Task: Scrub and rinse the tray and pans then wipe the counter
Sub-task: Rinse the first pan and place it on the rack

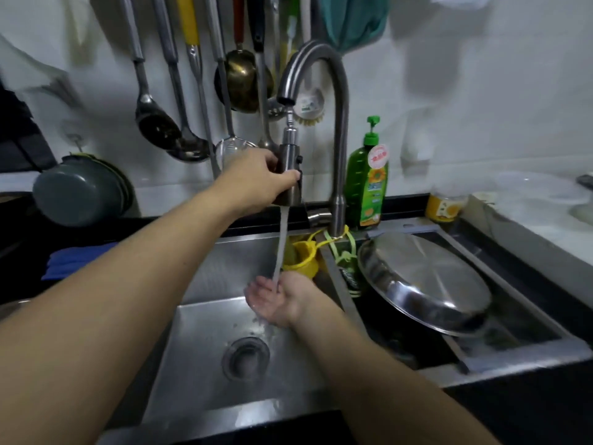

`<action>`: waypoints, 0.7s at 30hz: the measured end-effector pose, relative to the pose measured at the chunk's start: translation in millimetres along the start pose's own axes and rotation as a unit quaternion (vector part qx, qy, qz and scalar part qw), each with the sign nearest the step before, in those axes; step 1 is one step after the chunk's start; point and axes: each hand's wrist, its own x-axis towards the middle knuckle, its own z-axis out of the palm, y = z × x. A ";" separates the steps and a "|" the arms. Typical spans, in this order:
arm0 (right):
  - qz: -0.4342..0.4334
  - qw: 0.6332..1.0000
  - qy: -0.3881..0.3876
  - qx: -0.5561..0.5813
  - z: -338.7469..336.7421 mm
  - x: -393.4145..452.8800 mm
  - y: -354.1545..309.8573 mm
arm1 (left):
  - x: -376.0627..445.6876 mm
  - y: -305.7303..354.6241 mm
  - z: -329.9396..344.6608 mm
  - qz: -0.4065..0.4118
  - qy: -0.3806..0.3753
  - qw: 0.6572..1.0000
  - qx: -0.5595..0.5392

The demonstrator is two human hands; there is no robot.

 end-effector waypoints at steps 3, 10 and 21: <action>-0.028 0.997 0.003 0.074 0.7 0.0 5.9 | -8.0 4.3 15.2 -0.019 0.015 1.000 0.013; -0.083 0.966 0.112 -0.218 -37.1 -53.1 -90.7 | -29.0 1.4 51.6 -0.042 0.018 0.999 -0.028; 0.010 0.760 0.173 -0.626 -86.3 -138.5 -147.8 | -24.9 -0.1 68.9 -0.050 -0.008 0.997 -0.065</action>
